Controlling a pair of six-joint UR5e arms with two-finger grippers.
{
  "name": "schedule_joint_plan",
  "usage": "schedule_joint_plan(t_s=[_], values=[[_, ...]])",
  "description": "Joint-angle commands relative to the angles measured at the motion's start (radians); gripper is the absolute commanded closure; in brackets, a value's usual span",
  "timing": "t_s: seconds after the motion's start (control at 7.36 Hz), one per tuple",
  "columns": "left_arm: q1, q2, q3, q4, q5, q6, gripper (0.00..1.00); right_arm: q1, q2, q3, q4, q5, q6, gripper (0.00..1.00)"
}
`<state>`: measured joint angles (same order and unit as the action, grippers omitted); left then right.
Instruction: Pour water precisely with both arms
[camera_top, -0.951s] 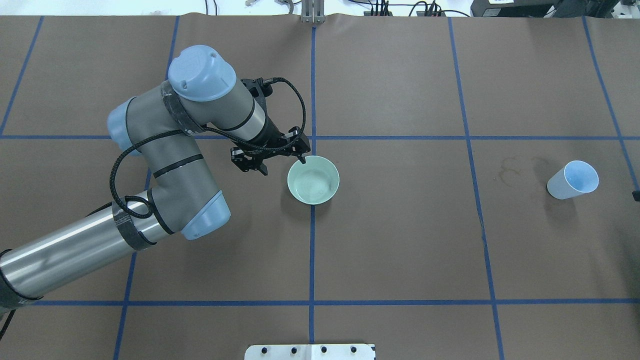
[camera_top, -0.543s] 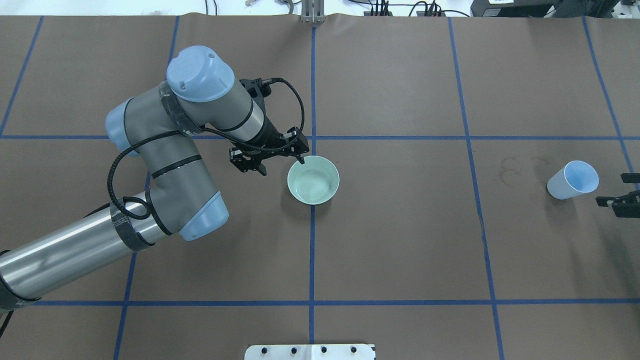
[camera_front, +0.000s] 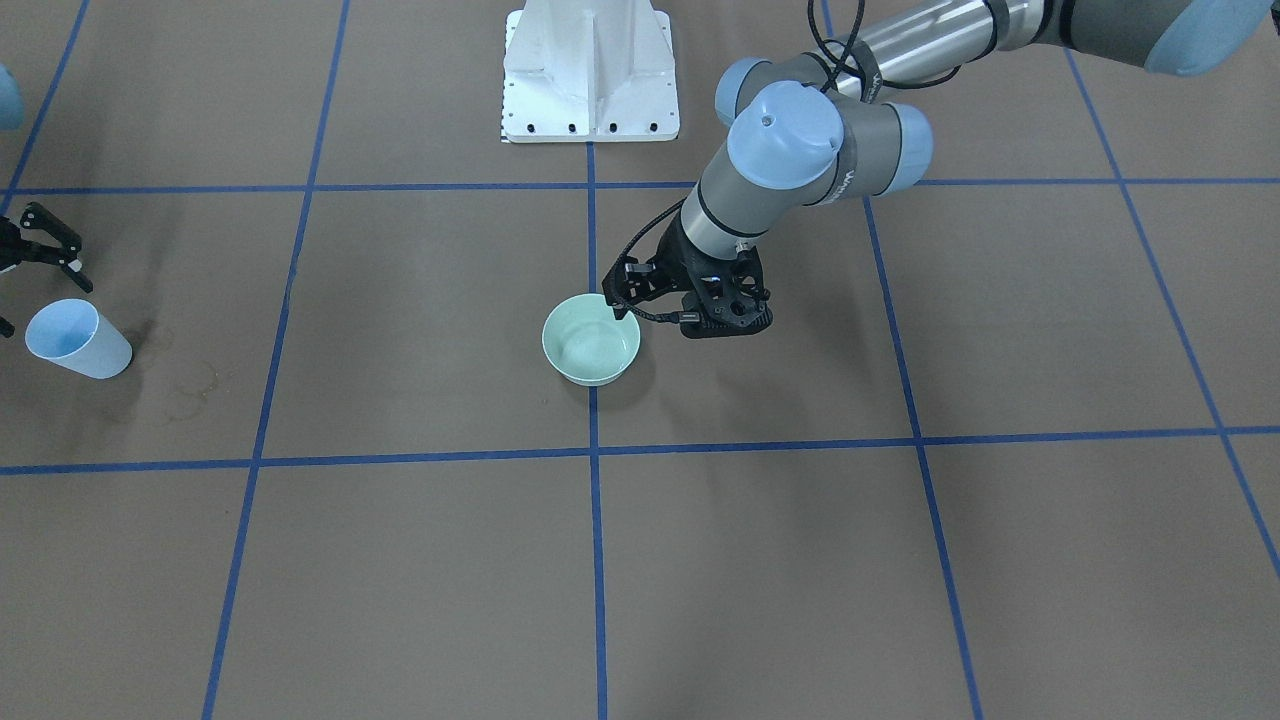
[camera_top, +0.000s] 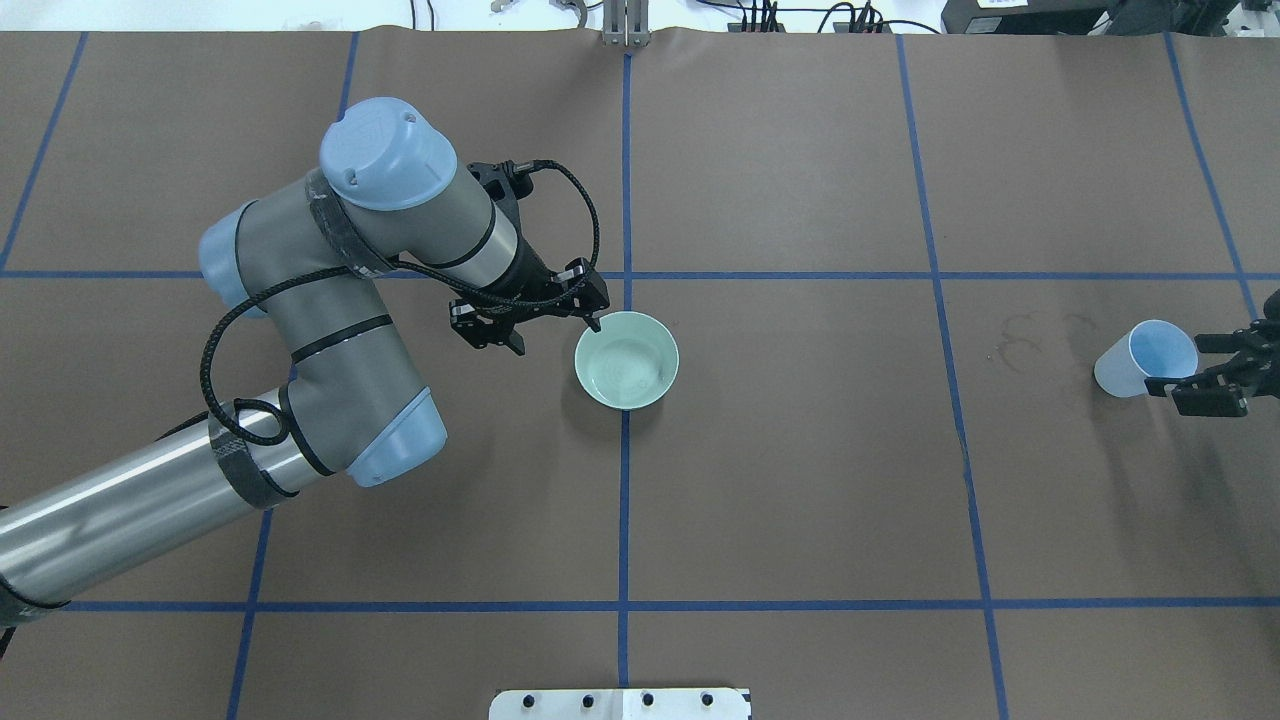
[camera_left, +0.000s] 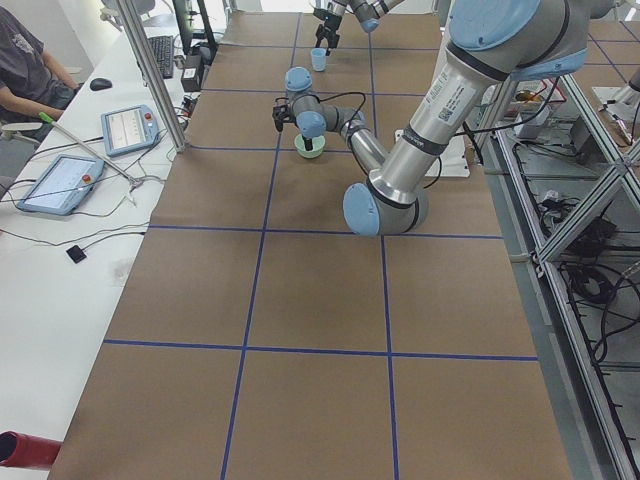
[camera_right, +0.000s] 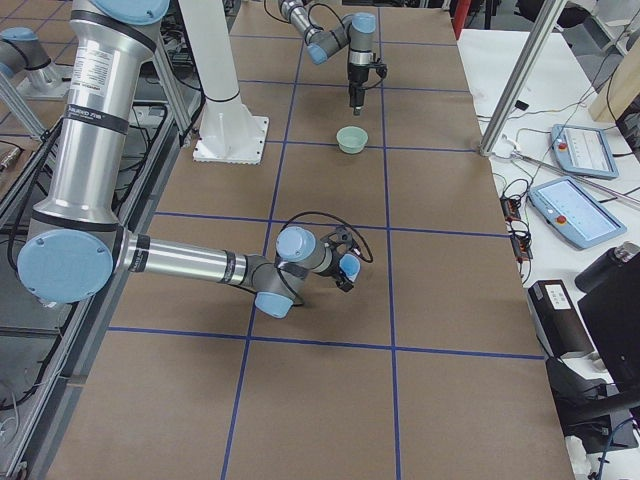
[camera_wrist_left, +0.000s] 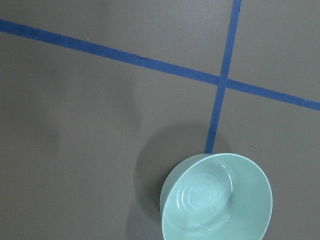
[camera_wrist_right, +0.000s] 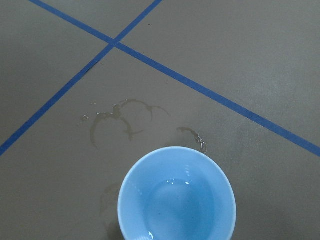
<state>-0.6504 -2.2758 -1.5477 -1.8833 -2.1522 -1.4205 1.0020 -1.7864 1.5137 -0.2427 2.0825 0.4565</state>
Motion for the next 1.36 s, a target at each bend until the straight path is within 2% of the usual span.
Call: schedule_joint_plan(t_s=[0.0,0.54,0.82,1.22], values=[[0.0,0.001,0.0,0.001,0.0,0.0,0.08,-0.008,0.025,-0.021,0.0,-0.005,0.004,0.0],[-0.002,0.002,0.0,0.0,0.002,0.002,0.08,-0.04,0.039,-0.023,0.0,-0.047,0.004,0.02],[-0.002,0.002,0.0,0.0,0.002,0.002,0.08,-0.043,0.041,-0.027,0.0,-0.047,0.001,0.11],[-0.002,0.002,0.0,0.0,0.002,0.002,0.08,-0.043,0.041,-0.035,0.0,-0.047,0.002,0.11]])
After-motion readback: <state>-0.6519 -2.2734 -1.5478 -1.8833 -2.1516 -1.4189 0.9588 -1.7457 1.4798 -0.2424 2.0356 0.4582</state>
